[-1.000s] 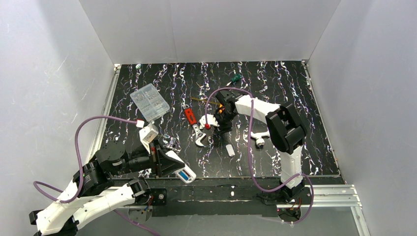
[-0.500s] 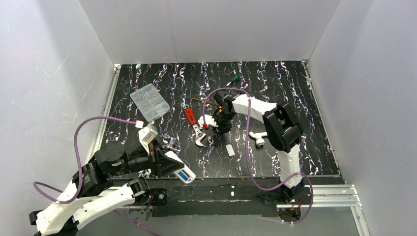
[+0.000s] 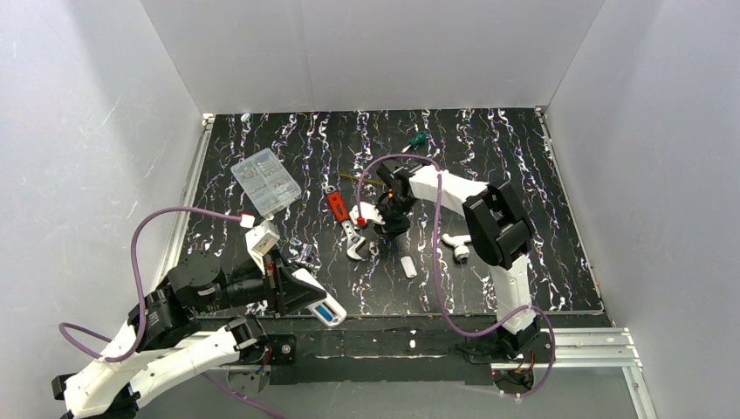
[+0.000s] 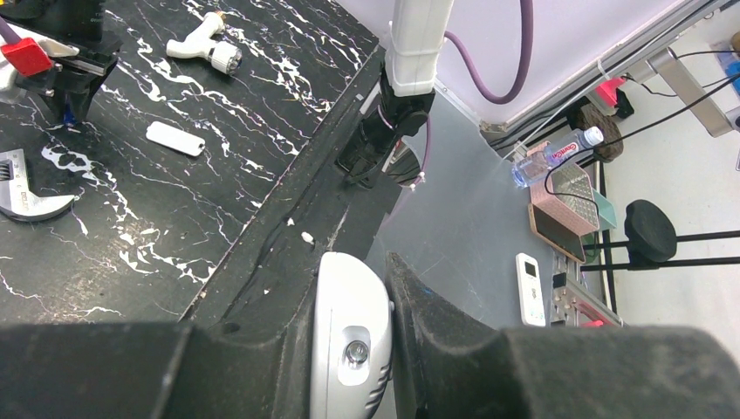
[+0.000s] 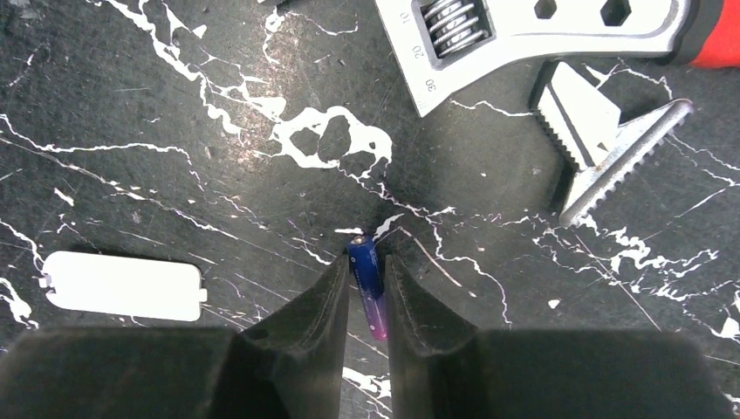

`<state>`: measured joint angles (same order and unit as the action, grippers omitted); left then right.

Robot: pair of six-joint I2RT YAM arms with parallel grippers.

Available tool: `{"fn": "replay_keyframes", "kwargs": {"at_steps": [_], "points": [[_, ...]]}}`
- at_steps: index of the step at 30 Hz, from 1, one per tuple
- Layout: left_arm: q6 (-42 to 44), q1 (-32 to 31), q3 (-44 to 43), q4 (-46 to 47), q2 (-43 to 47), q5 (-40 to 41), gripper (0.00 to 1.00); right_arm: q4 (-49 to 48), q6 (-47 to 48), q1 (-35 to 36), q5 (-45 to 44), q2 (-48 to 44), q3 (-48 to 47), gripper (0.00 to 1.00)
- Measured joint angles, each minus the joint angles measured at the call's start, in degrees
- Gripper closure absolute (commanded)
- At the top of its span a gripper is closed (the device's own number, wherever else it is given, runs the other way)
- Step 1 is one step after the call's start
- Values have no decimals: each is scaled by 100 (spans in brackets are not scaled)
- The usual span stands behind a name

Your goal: Load the batteries into the remote control

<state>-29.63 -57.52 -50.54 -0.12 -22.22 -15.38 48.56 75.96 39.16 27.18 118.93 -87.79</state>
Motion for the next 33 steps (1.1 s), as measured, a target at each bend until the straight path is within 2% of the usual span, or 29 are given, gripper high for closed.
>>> {"fn": "replay_keyframes", "kwargs": {"at_steps": [4,9,13,15,17,18,21,28,33], "points": [[0,0,0,0,2,2,100,122,-118,9,22,59,-98,81],[0,0,0,0,11,2,100,223,-317,24,94,92,-140,99],[0,2,0,-2,11,2,100,297,-702,31,323,122,-144,99],[0,2,0,0,11,4,100,-50,-1226,17,450,-17,83,99],[0,0,0,0,11,42,100,-651,-2124,-11,422,-564,581,99],[2,2,0,2,11,94,100,-1366,-3171,-20,365,-1294,988,99],[52,2,9,22,11,214,100,-2330,-4802,-31,70,-2380,1705,99],[72,0,354,391,26,474,100,-2653,-7482,-15,-911,-4553,2708,99],[63,0,697,925,-46,629,100,-2559,-8411,-2,-1519,-5834,2975,99]]}}
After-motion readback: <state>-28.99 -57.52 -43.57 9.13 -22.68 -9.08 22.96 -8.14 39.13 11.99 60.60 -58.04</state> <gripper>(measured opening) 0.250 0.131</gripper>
